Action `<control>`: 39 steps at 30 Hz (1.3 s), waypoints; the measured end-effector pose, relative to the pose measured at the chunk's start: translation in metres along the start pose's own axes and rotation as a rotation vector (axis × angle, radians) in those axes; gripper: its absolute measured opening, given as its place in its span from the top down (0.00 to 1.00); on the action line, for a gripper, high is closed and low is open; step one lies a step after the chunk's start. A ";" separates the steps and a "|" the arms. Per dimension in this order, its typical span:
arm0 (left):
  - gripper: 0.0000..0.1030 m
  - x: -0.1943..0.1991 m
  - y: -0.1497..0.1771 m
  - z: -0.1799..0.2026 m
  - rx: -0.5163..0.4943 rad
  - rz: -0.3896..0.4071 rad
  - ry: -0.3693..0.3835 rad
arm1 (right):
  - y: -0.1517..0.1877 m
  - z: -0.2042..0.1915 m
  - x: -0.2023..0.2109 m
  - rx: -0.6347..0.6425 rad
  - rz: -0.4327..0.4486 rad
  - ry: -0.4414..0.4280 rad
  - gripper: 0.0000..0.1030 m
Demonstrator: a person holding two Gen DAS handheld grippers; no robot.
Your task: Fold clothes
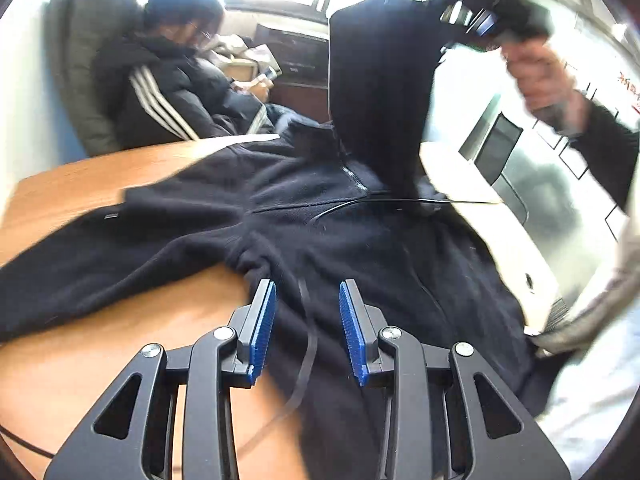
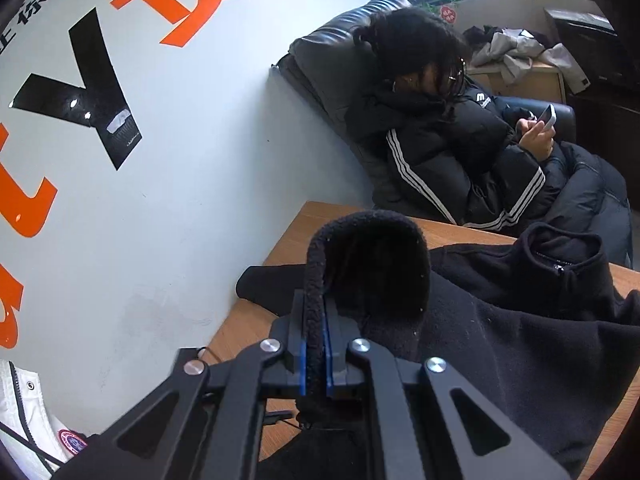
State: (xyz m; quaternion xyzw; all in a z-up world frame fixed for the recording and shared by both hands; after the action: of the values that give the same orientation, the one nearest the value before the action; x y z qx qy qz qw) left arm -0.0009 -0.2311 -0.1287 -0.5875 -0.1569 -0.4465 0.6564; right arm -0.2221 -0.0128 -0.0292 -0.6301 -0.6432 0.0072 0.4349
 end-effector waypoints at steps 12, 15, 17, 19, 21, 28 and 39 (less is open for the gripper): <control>0.62 0.155 -0.009 -0.058 0.233 0.138 -0.291 | -0.015 -0.007 0.221 0.018 0.179 0.355 0.94; 0.52 0.117 -0.020 -0.048 0.193 0.143 -0.231 | -0.022 -0.024 0.207 0.084 0.150 0.359 0.94; 0.50 0.086 -0.025 -0.037 0.169 0.142 -0.154 | -0.016 -0.029 0.159 0.114 0.094 0.316 0.94; 0.51 0.055 -0.031 -0.026 0.144 0.141 -0.078 | -0.002 -0.030 0.103 0.140 0.033 0.280 0.94; 0.56 0.024 -0.036 -0.015 0.119 0.140 -0.003 | 0.014 -0.019 0.049 0.125 -0.009 0.229 0.94; 0.63 -0.034 -0.035 0.001 0.060 0.135 0.071 | 0.067 0.043 -0.115 0.044 -0.116 0.144 0.94; 0.58 -0.050 -0.017 -0.009 0.087 0.134 0.036 | 0.099 0.077 -0.238 0.015 -0.178 0.208 0.94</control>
State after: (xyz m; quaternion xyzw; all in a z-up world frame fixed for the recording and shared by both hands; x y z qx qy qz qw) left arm -0.0450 -0.2174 -0.1568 -0.5595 -0.1245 -0.4050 0.7123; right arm -0.2270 -0.1454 -0.2635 -0.5644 -0.6482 -0.0918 0.5029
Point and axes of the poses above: each gripper's, at about its wrist camera, not at the fingertips, and x roughly against the way its jaws point, z to its right, y to its underside, the point moved 1 cm from there along -x, roughly the way its jaws point
